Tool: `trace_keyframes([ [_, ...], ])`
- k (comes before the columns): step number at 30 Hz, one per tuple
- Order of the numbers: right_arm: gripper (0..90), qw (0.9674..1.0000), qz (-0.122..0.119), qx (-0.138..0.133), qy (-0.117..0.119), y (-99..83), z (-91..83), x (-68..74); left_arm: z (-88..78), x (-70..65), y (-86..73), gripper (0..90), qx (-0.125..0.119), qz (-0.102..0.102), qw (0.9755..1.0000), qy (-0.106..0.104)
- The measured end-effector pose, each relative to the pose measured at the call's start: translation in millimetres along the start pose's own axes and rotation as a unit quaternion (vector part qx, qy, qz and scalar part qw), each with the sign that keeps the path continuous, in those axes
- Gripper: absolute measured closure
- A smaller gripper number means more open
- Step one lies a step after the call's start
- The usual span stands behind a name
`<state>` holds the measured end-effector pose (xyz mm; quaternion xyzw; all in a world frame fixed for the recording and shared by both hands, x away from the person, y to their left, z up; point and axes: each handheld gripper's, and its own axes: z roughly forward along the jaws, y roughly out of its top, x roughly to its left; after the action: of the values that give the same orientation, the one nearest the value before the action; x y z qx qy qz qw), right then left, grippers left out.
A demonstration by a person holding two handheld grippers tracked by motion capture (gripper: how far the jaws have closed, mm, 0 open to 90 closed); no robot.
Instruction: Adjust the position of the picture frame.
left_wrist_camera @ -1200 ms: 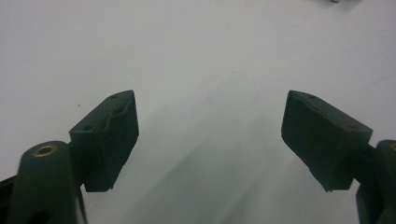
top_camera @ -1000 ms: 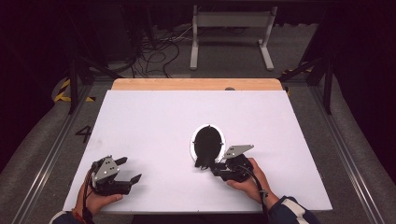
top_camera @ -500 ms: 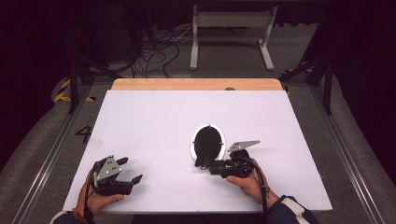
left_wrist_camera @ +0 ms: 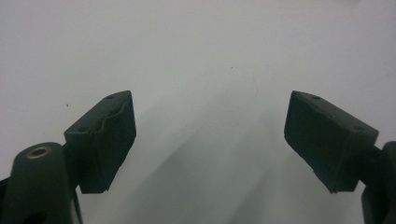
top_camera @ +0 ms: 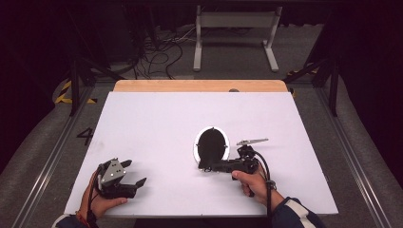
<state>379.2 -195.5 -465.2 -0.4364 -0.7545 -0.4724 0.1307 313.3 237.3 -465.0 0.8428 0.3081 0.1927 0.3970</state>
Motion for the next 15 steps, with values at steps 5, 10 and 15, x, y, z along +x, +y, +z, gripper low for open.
trace_keyframes([
  [5,57.5,0.9994,0.028,-0.004,0.02,2.9,-0.6,-5.9,4.0,0.3,0.9,17.3,0.005,0.004,1.0,-0.003],
  [10,56.4,0.9987,0.041,-0.015,0.027,5.4,-0.6,-7.3,10.2,-0.7,3.7,17.3,0.011,0.006,0.9999,-0.008],
  [15,54.3,0.9976,0.058,-0.022,0.032,8.1,0.3,-9.4,13.8,-1.5,7.1,17.1,0.012,0.014,0.9997,-0.012],
])
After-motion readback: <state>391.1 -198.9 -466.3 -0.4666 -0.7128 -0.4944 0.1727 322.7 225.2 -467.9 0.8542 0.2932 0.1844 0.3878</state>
